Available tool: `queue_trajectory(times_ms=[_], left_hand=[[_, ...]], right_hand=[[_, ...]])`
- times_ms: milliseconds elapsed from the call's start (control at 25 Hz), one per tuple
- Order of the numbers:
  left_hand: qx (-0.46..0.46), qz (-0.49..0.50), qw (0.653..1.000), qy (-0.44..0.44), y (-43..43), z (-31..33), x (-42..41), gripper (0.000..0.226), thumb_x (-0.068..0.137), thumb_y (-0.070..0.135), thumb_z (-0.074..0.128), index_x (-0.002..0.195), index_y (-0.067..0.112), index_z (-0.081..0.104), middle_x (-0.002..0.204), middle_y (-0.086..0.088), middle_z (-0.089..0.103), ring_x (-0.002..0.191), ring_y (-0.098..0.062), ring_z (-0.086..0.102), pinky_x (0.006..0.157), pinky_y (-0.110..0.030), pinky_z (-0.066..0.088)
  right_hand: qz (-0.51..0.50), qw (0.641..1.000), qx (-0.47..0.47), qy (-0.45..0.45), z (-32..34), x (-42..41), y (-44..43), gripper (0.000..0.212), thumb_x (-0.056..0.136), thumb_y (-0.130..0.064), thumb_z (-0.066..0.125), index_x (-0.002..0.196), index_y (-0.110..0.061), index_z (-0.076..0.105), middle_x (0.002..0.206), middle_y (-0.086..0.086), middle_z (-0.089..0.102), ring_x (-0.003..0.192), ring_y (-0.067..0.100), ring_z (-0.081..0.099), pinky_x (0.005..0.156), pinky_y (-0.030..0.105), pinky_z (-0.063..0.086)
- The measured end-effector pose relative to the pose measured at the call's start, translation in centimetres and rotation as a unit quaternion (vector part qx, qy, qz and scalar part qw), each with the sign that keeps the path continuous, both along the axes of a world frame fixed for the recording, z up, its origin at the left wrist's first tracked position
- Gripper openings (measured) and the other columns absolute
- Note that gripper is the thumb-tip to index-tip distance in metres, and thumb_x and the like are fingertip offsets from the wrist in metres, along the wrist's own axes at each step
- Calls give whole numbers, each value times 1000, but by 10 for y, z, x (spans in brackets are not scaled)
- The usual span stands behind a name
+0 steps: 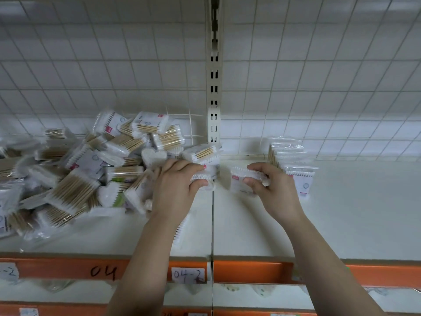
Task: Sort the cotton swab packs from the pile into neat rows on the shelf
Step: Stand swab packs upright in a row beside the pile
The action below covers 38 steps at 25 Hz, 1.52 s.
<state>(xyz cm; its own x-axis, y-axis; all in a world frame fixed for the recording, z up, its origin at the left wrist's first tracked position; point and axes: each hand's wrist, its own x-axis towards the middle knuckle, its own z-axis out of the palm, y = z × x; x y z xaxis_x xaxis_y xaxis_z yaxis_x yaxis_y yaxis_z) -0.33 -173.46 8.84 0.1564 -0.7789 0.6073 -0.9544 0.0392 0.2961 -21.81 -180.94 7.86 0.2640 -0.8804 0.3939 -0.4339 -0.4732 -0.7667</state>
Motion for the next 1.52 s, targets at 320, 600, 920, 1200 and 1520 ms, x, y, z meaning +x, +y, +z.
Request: queue_trajectory(times_ms=[320,600,920,1200,1520], left_hand=[[-8,-45,999,-28,-15,0,-59,35,80,53,48,97,31,70,94,14,66,97,-15,51,82,-35,32],[23,-77,997,-9,-23,-4,-99,37,82,52,46,99,29,70,93,12,64,89,-17,60,86,-30,30],[50,-60,997,-30,-18,-6,-120,32,83,48,53,99,27,71,91,12,64,85,-17,62,84,-32,37],[51,-22,993,-103,-18,-2,-136,38,85,45,37,94,25,68,88,10,63,83,-18,62,83,-30,31],[41,-18,995,-94,-14,1,-139,35,85,45,40,93,25,68,88,11,62,83,-17,60,81,-27,31]], right_hand=[[-21,1000,-9,-1,-1,-62,0,17,84,-19,69,97,-27,64,88,-22,62,76,10,63,71,15,44],[-31,998,-39,-28,0,-110,-8,35,83,-16,70,89,-49,60,94,-21,56,91,-1,55,74,38,55],[-7,998,-57,9,-12,-135,-21,23,82,-16,72,97,-33,71,91,-13,60,84,7,57,60,15,44],[8,990,-129,48,-14,-130,-33,18,80,-11,73,95,-20,73,88,-10,59,77,8,56,63,11,42],[9,985,-167,36,-16,-126,-38,18,77,-8,76,93,-15,74,88,-6,57,76,14,57,68,29,51]])
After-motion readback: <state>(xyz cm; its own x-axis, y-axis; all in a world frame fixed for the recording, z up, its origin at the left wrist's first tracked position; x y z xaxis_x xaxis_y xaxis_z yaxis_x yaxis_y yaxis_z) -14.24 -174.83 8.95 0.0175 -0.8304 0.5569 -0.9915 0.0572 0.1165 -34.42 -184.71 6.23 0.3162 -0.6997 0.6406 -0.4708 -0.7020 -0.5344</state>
